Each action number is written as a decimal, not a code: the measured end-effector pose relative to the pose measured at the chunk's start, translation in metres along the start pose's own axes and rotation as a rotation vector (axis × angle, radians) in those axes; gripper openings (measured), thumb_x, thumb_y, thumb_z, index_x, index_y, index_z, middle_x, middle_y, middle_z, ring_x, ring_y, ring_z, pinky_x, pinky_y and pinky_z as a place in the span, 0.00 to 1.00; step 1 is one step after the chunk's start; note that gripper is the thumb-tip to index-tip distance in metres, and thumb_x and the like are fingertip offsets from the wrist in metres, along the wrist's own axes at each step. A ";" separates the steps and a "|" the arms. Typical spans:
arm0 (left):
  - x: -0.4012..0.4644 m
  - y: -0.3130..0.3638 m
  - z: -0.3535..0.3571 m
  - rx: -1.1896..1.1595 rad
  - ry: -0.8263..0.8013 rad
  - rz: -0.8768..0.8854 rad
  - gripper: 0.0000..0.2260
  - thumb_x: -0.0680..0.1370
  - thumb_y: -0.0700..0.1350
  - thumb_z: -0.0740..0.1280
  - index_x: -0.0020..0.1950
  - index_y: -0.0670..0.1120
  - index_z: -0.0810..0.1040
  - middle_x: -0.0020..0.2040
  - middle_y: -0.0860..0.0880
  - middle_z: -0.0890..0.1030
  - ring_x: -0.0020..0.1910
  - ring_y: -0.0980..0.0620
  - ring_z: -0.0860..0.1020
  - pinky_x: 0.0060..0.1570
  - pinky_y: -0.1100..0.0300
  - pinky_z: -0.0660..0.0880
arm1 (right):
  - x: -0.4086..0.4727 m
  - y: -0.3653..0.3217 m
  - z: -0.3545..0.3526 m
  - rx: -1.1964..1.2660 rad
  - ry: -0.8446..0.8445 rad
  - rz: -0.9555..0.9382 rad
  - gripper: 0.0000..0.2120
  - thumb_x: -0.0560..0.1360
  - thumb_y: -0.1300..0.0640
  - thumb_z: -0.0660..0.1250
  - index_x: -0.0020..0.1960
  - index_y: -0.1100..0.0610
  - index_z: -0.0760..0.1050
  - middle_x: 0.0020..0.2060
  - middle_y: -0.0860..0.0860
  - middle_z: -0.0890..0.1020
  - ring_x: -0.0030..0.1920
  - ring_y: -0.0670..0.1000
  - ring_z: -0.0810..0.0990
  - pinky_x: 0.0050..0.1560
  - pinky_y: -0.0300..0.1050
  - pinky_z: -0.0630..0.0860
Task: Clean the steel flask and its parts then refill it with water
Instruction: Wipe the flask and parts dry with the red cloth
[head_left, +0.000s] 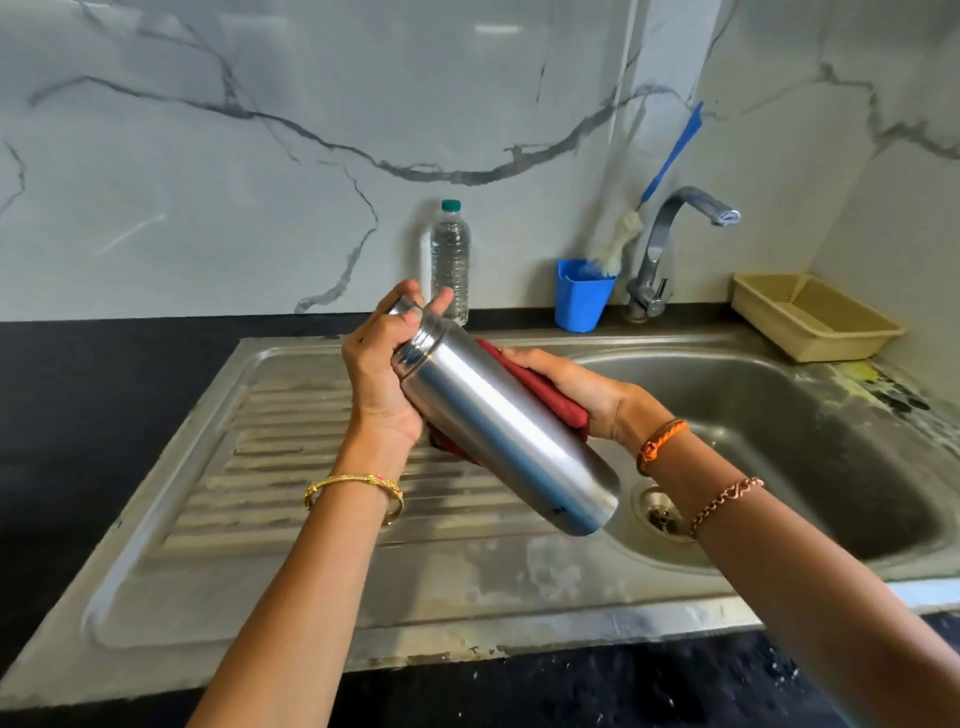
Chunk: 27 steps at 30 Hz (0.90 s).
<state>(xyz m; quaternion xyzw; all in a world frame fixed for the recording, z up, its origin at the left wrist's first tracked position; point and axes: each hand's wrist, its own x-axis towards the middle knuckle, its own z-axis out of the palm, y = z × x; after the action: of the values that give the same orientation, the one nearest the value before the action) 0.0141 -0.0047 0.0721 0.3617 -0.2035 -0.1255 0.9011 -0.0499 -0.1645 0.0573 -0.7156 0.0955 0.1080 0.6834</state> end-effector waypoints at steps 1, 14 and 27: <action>0.004 0.000 0.000 0.002 0.020 0.006 0.07 0.55 0.47 0.68 0.31 0.50 0.82 0.35 0.55 0.81 0.46 0.50 0.83 0.46 0.58 0.77 | -0.002 0.001 -0.004 -0.020 0.000 0.031 0.16 0.79 0.44 0.53 0.48 0.50 0.76 0.34 0.46 0.83 0.33 0.44 0.81 0.37 0.36 0.77; 0.009 -0.014 0.011 -0.114 0.298 0.072 0.03 0.59 0.42 0.68 0.27 0.49 0.81 0.33 0.55 0.81 0.33 0.53 0.81 0.34 0.63 0.76 | -0.014 0.073 -0.024 0.841 0.126 -0.013 0.22 0.75 0.42 0.59 0.58 0.57 0.77 0.50 0.59 0.79 0.43 0.60 0.78 0.42 0.55 0.77; -0.017 -0.006 0.031 -0.010 0.275 0.166 0.02 0.54 0.45 0.69 0.24 0.48 0.79 0.31 0.52 0.80 0.32 0.53 0.79 0.35 0.61 0.76 | -0.029 0.087 -0.010 1.154 0.298 -0.218 0.23 0.75 0.40 0.58 0.58 0.55 0.77 0.47 0.54 0.82 0.40 0.54 0.82 0.39 0.48 0.80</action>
<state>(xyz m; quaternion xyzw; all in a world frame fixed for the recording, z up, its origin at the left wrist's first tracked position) -0.0160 -0.0211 0.0835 0.3527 -0.1070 -0.0008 0.9296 -0.1019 -0.1792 -0.0174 -0.2423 0.1594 -0.1333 0.9477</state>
